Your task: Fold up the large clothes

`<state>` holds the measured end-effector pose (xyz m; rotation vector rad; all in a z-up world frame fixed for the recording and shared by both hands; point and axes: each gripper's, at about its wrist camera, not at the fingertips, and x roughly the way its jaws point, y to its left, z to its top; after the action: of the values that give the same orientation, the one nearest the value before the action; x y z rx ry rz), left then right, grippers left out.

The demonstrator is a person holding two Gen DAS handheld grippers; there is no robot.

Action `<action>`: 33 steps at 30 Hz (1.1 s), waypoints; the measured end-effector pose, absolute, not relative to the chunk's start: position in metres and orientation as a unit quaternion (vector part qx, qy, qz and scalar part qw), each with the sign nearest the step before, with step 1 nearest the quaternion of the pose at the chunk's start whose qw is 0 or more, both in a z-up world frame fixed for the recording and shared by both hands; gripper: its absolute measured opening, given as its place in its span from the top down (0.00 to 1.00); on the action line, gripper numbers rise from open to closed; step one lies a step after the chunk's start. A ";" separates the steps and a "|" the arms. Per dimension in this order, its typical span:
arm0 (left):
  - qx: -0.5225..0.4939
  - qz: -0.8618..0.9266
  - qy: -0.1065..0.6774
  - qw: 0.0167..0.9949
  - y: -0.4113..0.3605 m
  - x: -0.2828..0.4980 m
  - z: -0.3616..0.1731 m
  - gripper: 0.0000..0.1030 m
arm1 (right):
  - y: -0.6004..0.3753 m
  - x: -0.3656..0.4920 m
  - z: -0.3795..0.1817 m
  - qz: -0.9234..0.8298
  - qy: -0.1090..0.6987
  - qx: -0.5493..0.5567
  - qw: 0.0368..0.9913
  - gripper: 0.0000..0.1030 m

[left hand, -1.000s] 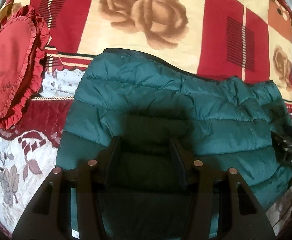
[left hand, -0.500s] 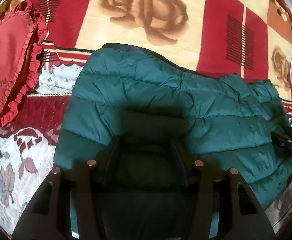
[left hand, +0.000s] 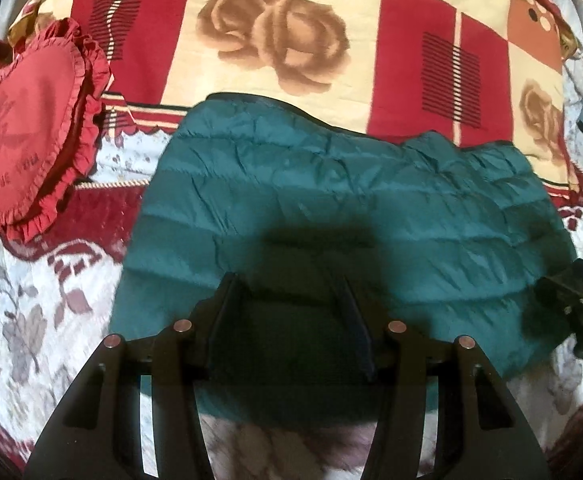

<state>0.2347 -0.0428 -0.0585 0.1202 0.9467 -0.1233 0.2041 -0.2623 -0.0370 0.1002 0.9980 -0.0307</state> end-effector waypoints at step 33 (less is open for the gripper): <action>-0.106 -0.144 0.519 0.836 0.055 0.304 -0.090 0.12 | -0.387 0.267 -0.115 0.104 0.510 0.281 0.807 0.00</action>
<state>0.3041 0.0552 -0.0896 -0.2248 1.0996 -0.3057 0.2674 -0.3869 -0.1150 0.6010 1.0903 0.2235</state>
